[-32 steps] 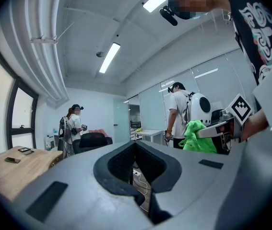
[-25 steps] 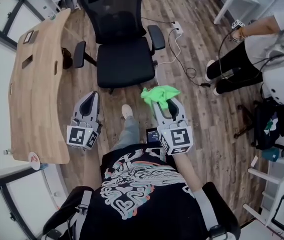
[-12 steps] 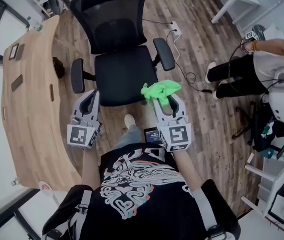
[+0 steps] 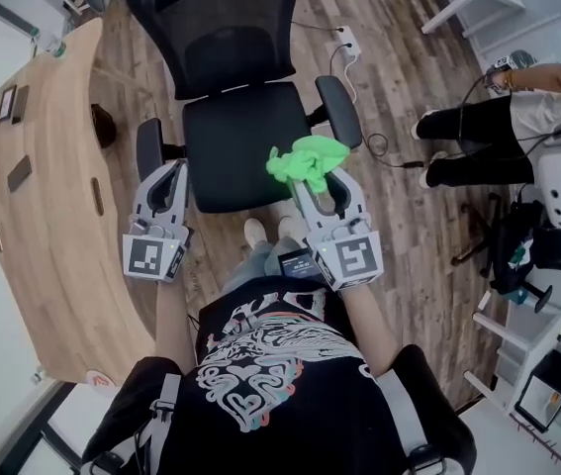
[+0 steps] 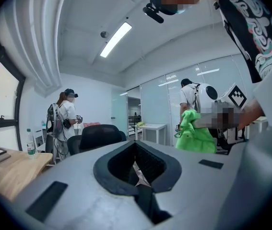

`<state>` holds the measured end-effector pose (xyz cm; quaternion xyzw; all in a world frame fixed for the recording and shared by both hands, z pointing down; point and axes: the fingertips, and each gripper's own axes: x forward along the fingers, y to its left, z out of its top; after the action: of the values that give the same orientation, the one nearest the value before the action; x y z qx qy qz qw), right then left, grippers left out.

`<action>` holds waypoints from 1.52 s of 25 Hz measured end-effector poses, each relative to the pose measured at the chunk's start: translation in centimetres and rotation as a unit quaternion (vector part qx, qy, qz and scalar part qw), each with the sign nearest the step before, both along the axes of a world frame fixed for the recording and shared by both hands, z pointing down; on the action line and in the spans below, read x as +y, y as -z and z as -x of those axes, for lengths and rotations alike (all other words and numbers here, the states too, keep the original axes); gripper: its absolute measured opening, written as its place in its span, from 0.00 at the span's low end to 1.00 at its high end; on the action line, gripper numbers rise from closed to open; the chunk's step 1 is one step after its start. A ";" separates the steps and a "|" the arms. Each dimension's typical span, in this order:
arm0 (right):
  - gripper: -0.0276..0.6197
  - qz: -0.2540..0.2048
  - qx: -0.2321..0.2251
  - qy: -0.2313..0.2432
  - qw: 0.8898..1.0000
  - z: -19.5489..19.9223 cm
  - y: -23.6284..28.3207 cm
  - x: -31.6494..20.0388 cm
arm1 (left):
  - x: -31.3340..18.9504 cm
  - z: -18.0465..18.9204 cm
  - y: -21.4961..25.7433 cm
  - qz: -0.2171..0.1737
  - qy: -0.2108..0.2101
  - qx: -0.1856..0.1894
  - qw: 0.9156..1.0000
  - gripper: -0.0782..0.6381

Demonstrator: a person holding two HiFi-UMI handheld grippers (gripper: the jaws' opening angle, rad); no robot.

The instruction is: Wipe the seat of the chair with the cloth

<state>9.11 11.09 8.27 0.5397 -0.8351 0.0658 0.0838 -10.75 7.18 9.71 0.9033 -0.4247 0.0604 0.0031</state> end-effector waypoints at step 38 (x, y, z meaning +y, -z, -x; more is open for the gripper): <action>0.27 0.114 0.078 0.023 0.990 -1.7 -13.5 -12.5 | -10.6 -2.1 -12.9 0.104 0.031 -0.054 0.993 0.11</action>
<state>10.80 -1.44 21.75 0.5110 -0.8251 0.1159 0.2113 -8.69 -3.39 22.58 0.8798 -0.4437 0.1526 0.0763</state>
